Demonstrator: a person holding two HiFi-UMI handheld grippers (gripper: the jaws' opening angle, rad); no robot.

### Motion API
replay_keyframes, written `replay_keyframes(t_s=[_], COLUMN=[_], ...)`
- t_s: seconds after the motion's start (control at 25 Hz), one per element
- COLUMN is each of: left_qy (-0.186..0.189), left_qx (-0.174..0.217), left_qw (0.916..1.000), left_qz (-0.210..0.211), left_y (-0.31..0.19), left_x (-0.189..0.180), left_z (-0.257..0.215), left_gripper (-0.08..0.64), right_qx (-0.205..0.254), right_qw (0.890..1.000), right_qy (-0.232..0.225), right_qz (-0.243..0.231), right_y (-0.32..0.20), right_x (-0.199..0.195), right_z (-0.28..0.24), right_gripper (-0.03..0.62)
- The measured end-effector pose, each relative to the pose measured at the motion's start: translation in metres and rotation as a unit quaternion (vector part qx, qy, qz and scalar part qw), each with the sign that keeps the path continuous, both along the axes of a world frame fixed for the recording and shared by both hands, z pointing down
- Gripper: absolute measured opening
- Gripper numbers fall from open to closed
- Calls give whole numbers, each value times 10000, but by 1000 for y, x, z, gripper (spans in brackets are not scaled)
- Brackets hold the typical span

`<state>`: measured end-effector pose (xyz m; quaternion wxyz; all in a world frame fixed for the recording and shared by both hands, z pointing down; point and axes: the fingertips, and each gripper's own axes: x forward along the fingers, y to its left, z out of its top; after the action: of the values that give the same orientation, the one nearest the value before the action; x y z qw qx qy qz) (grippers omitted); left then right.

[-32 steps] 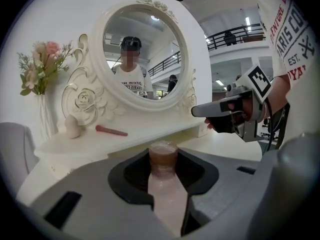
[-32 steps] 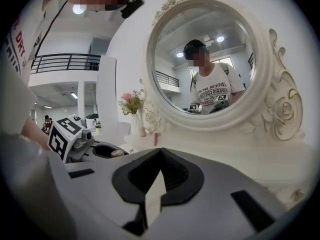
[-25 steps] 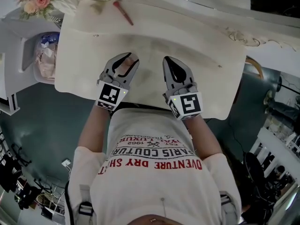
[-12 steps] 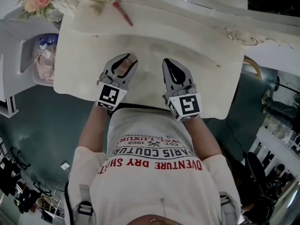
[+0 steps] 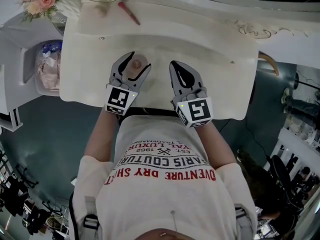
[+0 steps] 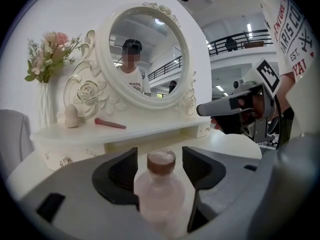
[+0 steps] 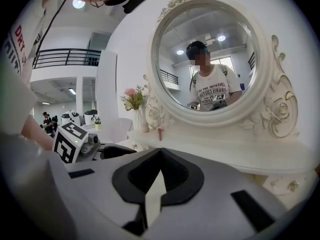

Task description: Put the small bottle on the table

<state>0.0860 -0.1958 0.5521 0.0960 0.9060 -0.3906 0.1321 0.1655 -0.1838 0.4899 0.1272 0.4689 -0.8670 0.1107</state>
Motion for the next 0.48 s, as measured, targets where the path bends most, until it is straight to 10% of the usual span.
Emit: replay_keyframes(t_s=[0.48], left_qy=[-44], left_qx=[609], left_qw=[9980], left_qz=[-182], left_y=[17], left_x=[-20], left_z=[-91], left_gripper=[195], right_qx=[504], right_qw=[9984], right_qy=[11], right_qz=[242], right_y=[22], right_x=[-11], right_z=[-50], right_gripper=[0])
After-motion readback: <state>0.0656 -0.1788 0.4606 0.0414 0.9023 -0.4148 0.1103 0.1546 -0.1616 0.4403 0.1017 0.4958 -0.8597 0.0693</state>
